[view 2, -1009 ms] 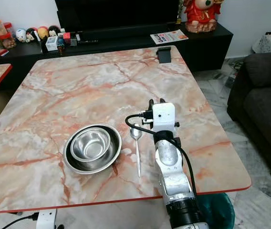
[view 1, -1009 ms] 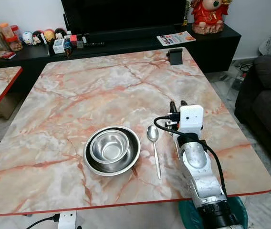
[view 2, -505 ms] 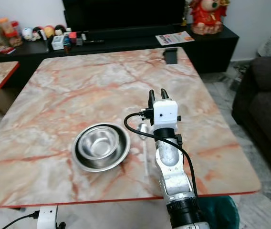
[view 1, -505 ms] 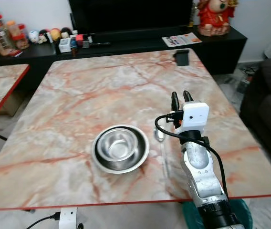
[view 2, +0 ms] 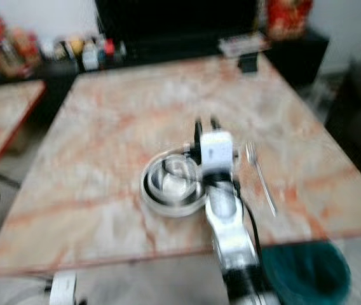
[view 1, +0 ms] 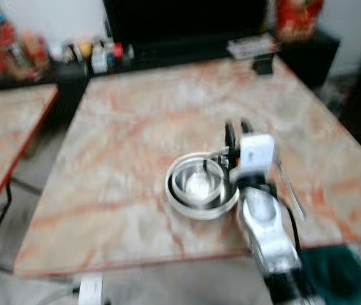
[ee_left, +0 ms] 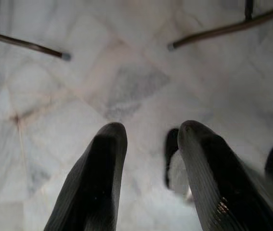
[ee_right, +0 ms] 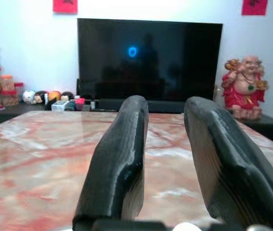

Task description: Setting the table

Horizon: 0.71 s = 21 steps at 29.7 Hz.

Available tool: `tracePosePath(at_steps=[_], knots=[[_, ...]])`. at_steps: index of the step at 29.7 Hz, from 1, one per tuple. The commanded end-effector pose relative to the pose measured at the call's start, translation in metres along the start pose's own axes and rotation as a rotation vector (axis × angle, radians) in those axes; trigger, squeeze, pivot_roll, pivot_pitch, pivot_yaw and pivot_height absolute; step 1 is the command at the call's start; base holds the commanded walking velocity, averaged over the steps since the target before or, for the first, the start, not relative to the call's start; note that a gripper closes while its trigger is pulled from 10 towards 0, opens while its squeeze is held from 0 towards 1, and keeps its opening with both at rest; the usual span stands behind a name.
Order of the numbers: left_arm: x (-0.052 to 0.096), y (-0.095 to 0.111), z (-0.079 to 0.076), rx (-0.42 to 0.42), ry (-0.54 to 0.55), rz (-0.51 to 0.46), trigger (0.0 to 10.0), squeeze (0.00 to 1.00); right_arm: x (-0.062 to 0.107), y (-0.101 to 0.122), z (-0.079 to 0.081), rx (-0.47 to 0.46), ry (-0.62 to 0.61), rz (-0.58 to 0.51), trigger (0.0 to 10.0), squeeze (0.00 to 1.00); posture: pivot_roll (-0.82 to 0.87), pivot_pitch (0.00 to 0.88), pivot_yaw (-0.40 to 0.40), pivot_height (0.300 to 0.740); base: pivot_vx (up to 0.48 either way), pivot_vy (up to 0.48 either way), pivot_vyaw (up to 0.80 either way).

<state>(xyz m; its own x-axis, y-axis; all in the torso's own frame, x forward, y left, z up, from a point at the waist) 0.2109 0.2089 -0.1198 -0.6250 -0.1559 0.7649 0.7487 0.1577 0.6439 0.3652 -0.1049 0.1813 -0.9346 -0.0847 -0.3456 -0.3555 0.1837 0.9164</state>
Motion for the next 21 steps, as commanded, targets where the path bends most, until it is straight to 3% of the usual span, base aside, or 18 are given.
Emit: tracePosePath(at_steps=[1,21], knots=[[0.002,-0.009,0.014,0.007,0.033,0.028,10.0,0.00,-0.003,0.009,0.013,-0.019,0.032,-0.028,10.0,0.00,0.00,0.037,0.096,0.740,0.000,0.465,0.00],[0.003,-0.012,0.011,0.019,0.033,0.033,10.0,0.00,-0.005,0.020,0.017,-0.008,0.073,-0.073,10.0,0.00,0.01,0.043,0.079,0.740,0.000,0.466,0.00]])
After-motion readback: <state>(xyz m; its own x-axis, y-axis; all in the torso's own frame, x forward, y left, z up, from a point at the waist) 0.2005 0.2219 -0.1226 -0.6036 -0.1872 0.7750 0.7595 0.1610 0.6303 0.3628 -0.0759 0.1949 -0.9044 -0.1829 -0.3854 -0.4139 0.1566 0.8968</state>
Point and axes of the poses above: a point about 5 cm out from each wrist's last joint towards the gripper, its own x axis pointing back from the gripper into the wrist, its own y axis along the axis of the wrist's last joint, z = x × y, the point moved 5 cm from there along -x, pointing out of the wrist towards the gripper, and after that the axes turned 4 degrees about x, right-handed, at the moved point
